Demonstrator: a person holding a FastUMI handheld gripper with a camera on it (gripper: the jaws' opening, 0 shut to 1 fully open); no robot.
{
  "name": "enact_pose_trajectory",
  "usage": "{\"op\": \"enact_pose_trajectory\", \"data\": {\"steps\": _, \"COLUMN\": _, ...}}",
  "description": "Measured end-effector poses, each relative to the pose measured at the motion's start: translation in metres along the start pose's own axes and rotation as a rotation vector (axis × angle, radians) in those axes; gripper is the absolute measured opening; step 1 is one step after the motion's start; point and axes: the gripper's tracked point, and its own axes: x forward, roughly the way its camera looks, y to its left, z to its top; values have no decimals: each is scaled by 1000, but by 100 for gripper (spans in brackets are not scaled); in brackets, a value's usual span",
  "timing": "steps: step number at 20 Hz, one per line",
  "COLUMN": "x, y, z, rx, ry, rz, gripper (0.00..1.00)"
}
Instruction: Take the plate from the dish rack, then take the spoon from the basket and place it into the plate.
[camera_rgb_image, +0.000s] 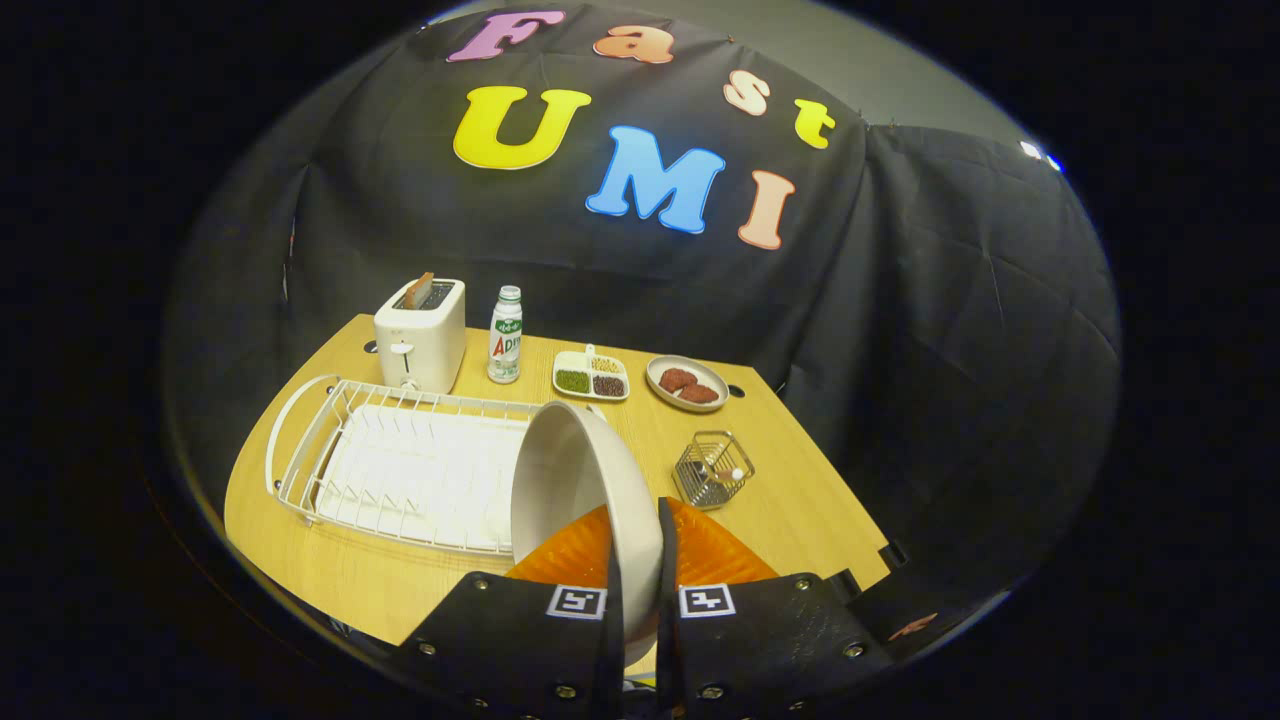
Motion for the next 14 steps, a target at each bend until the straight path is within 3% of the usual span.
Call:
{"op": "enact_pose_trajectory", "data": {"steps": 6, "x": -4, "y": -19, "z": -61, "rx": 59, "ry": 86, "rz": 33, "gripper": 12}}
{"op": "enact_pose_trajectory", "data": {"steps": 14, "x": 17, "y": -19, "z": -133, "rx": 255, "ry": 234, "rz": 110, "gripper": 12}}
